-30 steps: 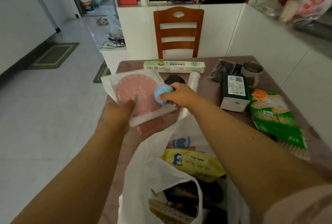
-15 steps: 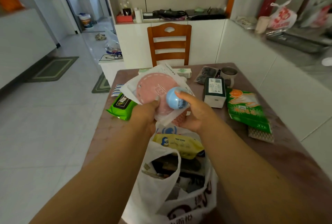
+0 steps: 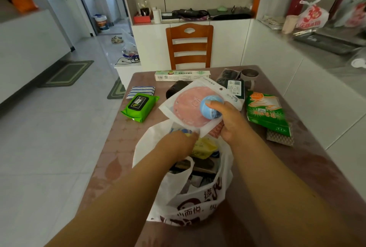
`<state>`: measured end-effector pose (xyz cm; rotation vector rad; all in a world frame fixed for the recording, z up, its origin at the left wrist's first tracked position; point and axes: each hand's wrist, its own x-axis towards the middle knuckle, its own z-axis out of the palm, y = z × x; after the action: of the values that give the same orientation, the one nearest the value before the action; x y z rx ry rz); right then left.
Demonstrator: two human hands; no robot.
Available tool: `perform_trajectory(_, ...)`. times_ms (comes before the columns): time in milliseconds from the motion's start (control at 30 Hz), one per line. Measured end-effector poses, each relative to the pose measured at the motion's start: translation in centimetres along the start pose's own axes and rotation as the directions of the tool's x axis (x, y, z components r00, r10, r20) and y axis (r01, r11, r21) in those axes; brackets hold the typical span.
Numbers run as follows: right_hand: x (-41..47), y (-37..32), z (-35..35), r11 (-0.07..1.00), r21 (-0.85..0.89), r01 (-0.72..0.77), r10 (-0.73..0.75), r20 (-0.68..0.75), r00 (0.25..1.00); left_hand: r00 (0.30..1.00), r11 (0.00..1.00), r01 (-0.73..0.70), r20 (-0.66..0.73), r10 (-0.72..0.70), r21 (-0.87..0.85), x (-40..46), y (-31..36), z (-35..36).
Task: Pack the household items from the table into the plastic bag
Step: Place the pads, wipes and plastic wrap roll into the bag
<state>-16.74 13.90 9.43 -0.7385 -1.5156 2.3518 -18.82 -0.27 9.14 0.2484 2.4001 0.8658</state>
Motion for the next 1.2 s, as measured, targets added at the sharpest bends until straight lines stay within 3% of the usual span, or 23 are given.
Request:
perform_trajectory(100, -0.4, -0.2, -1.4, 1.0, -0.002, 0.022, -0.022, -0.03, 0.999, 0.981, 0.989, 0.12, 0.167, -0.104, -0.089, -1.3, -0.4, 0.4)
perform_trajectory(200, -0.9, -0.9, -3.0, 0.985, -0.172, 0.03, -0.049, -0.108, 0.993, 0.971, 0.954, 0.181, 0.195, -0.136, -0.239, -1.5, -1.2, 0.0)
perform_trajectory(367, -1.8, -1.9, -4.1, 0.913, -0.407, -0.007, 0.002, -0.012, 1.0, 0.946, 0.977, 0.168, 0.301, -0.122, -0.131, -3.1, -1.5, -1.0)
perform_trajectory(467, -2.0, -1.8, -4.3, 0.853, -0.52, -0.049, 0.075, 0.03, 0.997, 0.916, 0.902, 0.19, 0.402, -0.02, -0.389, -3.2, -2.6, -2.3)
perform_trajectory(533, -2.1, -1.7, -4.4, 0.828, -0.558, -0.065, 0.119, 0.061, 0.991, 0.959, 0.77, 0.115, 0.272, 0.077, -0.627, -3.4, -3.2, -3.2)
perform_trajectory(600, -2.1, -1.3, -4.1, 0.828, -0.549, -0.115, 0.211, 0.114, 0.971, 0.998, 0.61, -0.016, 0.027, 0.062, -0.792, -3.6, -3.6, -4.1)
perform_trajectory(667, -2.4, -0.2, -2.7, 0.798, -0.578, -0.168, 0.329, 0.185, 0.926, 0.986, 0.499, -0.153, -0.163, 0.024, -0.853, -3.6, -3.9, -4.8)
perform_trajectory(733, -2.4, 1.5, -0.7, 0.716, -0.687, -0.123, 0.409, 0.27, 0.872, 0.966, 0.495, -0.233, -0.257, 0.02, -0.837, -3.9, -4.0, -5.2)
perform_trajectory(800, -2.4, 3.4, 1.1, 0.517, -0.852, 0.08, 0.416, 0.331, 0.847, 0.954, 0.508, -0.265, -0.298, 0.018, -0.82, -4.4, -4.0, -5.3)
perform_trajectory(867, -2.4, 4.1, 2.0, 0.22, -0.94, 0.263, 0.335, 0.325, 0.884, 0.949, 0.499, -0.276, -0.314, 0.007, -0.822, -4.8, -4.1, -5.4)
perform_trajectory(900, -2.6, 4.0, 2.3, 0.122, -0.946, 0.3, 0.258, 0.323, 0.911, 0.95, 0.497, -0.273, -0.313, 0.003, -0.824, -4.9, -4.2, -5.5)
perform_trajectory(1000, -3.3, 4.2, 2.9, 0.067, -0.915, 0.397, 0.099, 0.402, 0.91, 0.955, 0.508, -0.254, -0.296, -0.001, -0.823, -4.9, -4.5, -5.7)
perform_trajectory(1100, -3.6, 6.2, 4.1, 0.092, -0.868, 0.489, 0.259, 0.495, 0.83, 0.959, 0.503, -0.251, -0.282, 0.014, -0.827, -4.7, -4.5, -5.8)
perform_trajectory(1200, -3.3, 6.9, 5.1, 0.062, -0.868, 0.492, 0.304, 0.486, 0.819, 0.963, 0.517, -0.241, -0.267, 0.024, -0.821, -4.4, -4.5, -6.2)
